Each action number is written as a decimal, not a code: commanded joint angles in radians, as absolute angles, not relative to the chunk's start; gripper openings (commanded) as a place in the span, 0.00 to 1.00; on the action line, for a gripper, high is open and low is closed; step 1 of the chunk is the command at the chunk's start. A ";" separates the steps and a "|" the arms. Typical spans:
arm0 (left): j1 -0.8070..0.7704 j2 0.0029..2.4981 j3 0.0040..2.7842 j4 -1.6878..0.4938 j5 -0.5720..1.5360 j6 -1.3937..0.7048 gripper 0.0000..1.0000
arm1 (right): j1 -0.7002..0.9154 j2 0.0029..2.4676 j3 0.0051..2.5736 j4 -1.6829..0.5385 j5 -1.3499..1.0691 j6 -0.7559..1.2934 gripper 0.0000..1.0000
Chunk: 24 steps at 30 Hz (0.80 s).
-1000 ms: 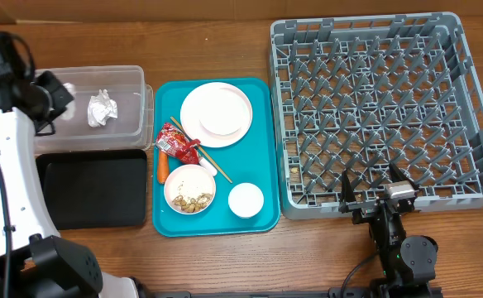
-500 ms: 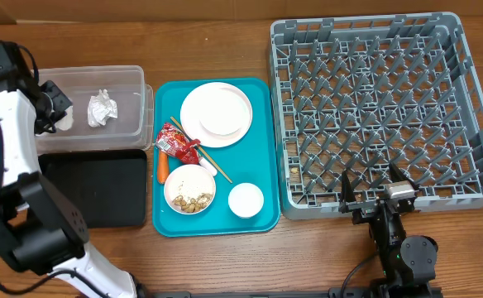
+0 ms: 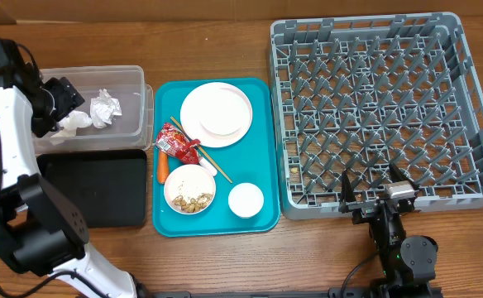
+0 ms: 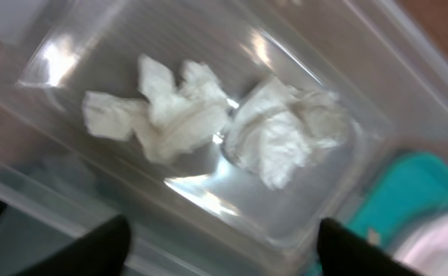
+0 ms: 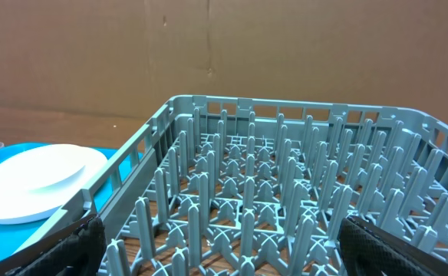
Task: Sort waste into correct bins and load items into the dishwasher
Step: 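Move the tissue with the left gripper and release it into the clear bin, then reach the left gripper to the tray and grasp the red snack wrapper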
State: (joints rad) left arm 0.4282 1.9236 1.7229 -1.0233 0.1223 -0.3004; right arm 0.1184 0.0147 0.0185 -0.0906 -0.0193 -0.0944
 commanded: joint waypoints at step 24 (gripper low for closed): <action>-0.120 1.588 1.645 -1.334 0.307 -0.262 0.04 | 0.116 0.005 0.008 -0.084 -0.017 -0.098 1.00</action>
State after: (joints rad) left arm -0.0589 1.5822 1.6867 -1.3621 0.3008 -0.2687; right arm 0.1184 0.0147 0.0185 -0.0902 -0.0193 -0.0944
